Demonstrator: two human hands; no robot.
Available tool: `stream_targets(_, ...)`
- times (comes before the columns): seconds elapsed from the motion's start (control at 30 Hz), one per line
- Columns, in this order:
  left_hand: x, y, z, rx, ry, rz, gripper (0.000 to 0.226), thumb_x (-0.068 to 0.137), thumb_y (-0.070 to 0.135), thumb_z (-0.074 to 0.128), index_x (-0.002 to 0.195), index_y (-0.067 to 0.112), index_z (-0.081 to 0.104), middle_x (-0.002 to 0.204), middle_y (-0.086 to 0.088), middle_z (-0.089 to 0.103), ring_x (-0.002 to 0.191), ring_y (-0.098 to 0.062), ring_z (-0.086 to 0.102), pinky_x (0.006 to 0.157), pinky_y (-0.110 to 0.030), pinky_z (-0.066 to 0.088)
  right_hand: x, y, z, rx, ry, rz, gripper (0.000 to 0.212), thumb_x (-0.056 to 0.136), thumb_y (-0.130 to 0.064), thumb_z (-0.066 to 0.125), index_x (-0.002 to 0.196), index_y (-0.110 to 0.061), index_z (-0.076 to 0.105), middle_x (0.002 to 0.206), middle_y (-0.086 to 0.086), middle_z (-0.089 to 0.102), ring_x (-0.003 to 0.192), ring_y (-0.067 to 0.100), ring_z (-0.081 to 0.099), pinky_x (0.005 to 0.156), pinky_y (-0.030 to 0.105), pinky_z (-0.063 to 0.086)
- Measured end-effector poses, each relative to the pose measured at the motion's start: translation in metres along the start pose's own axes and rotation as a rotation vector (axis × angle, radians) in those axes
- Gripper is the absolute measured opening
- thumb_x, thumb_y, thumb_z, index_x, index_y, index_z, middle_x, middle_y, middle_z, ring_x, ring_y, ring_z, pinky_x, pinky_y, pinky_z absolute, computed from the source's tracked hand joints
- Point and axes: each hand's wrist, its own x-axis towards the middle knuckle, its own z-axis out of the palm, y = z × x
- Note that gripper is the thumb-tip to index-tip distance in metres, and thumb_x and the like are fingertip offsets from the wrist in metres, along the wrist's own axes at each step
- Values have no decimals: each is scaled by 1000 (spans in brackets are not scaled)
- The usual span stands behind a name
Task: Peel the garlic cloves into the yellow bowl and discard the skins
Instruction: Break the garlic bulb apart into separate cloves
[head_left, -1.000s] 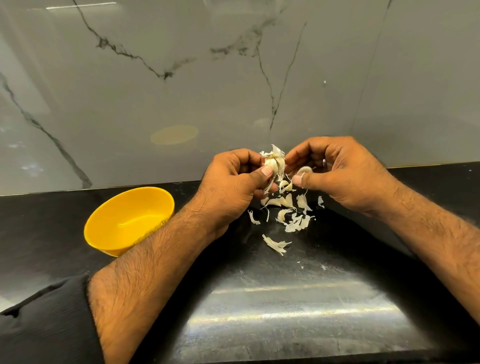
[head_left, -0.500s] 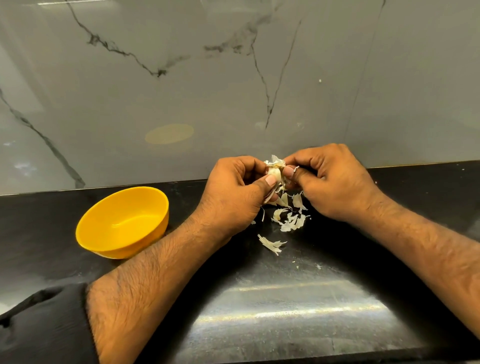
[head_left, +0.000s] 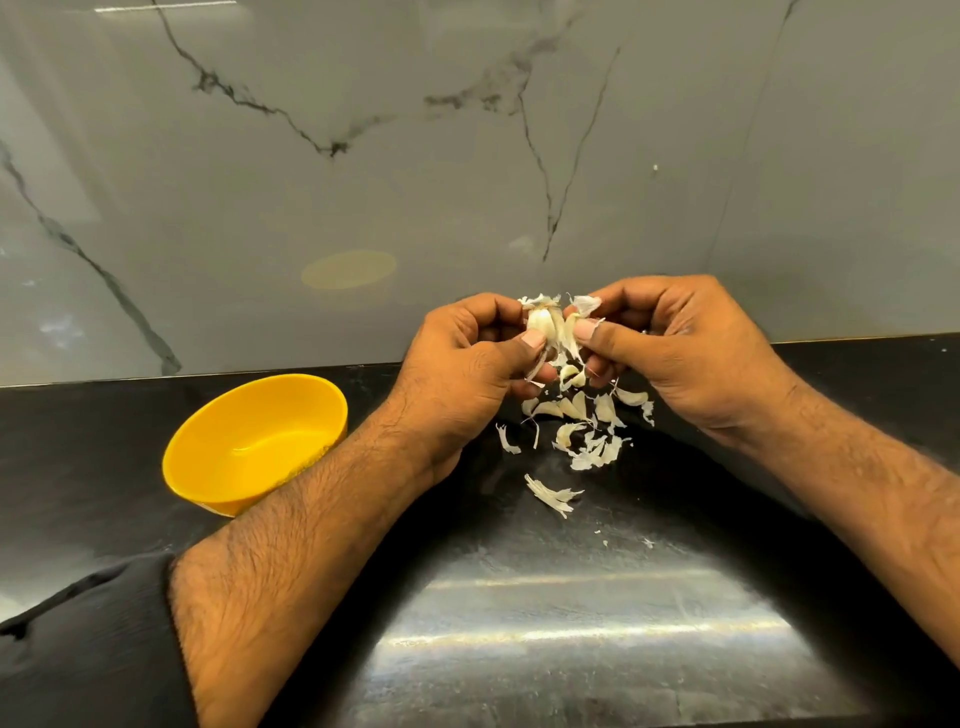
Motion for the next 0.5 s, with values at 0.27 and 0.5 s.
stream_targets(0.27,-2,0,0,-48,5,25,15,96,12,74,110,4,74,97,-15,78,79,-25,75,69,-31,62,2,3,-5,27,-6,-27,16,92,-9,75,108,-8,79,88,12,78,75,21,73,71,29,62)
stream_targets(0.5,1,1,-5,-20,16,5,16,97,14,75,111,5,75,99,-9,77,84,-23,71,66,-30,57,6,5,-6,53,-36,86,16,103,-12,63,107,-3,75,79,3,71,70,14,61,67,25,56)
